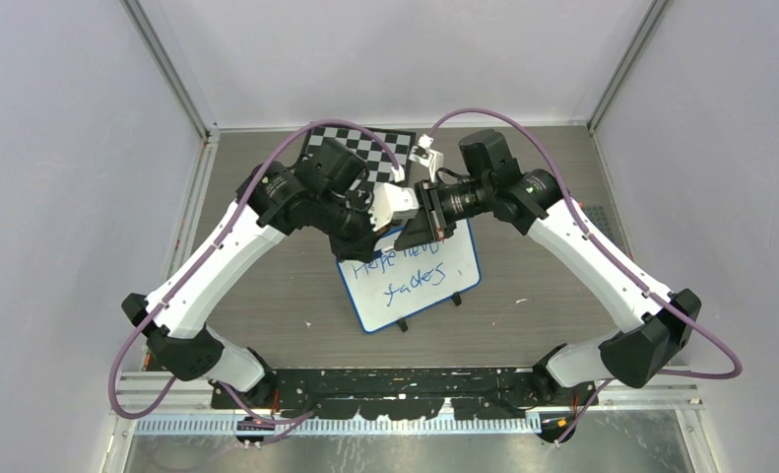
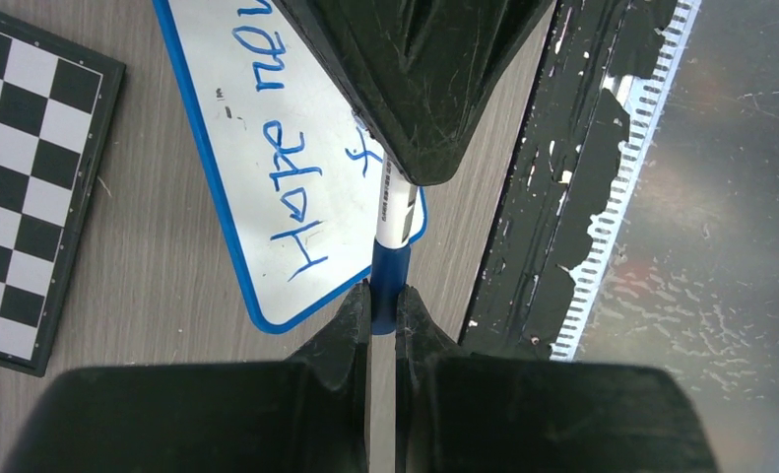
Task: Write a sentence on the whiteboard
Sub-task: Close the whiteboard marker at the center of the board, then place the whiteboard marker at the center of the board.
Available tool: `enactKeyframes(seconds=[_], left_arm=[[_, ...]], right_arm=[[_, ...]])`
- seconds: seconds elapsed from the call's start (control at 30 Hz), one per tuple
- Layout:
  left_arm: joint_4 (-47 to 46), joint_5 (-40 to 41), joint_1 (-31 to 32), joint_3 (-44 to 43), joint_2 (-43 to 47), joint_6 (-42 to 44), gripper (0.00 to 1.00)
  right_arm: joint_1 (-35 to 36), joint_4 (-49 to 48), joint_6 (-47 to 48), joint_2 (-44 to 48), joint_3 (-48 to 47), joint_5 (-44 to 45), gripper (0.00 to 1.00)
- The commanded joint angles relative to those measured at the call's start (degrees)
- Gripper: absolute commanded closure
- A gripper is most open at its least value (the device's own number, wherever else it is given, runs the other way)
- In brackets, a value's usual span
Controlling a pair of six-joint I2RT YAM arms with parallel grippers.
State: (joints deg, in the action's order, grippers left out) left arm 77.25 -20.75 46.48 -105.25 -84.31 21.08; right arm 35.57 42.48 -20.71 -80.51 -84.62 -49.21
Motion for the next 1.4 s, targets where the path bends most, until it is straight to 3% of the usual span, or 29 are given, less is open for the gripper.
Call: enactKeyframes(seconds=[0.0, 0.27, 0.33, 0.63, 0.8, 0.97, 1.13, 1.37], left_arm=[[-23.5, -11.8, 2.5, -5.8, -0.8, -3.1, 1.00], [-18.5, -9.7, 1.6, 0.7, 4.5, 2.2, 1.00], [-17.5, -9.3, 0.4, 3.7, 6.6, 2.9, 1.00], [-13.2, -8.5, -4.6, 10.9, 9.5, 6.9, 1.00], [-12.2, -10.2, -9.1, 11.8, 8.6, 7.2, 1.00], [-14.0, -14.6, -19.0, 10.4, 7.2, 3.0, 1.00], [-13.2, -15.7, -34.0, 9.2, 4.1, 0.9, 1.00], [-11.2, -17.0, -52.4, 19.3, 0.7, 10.1, 1.00]], right_arm=[[4.4, -2.1, 1.2, -2.1, -1.3, 0.8, 1.00], [-0.2, -1.3, 1.3, -0.1, -2.9, 0.7, 1.00], [-2.2, -1.0, 1.0, 0.3, -3.6, 0.7, 0.96], [-9.4, 1.7, 1.9, 0.6, -12.2, 0.8, 0.35], [-13.0, 2.2, 2.4, 0.9, -17.1, 1.1, 0.21], [-16.2, 3.7, 3.8, 1.5, -18.5, 2.2, 0.17], [-18.5, 6.4, 7.9, 3.8, -14.7, 3.8, 0.17], [-19.2, 12.3, 16.5, 7.6, -9.5, 9.2, 0.16]])
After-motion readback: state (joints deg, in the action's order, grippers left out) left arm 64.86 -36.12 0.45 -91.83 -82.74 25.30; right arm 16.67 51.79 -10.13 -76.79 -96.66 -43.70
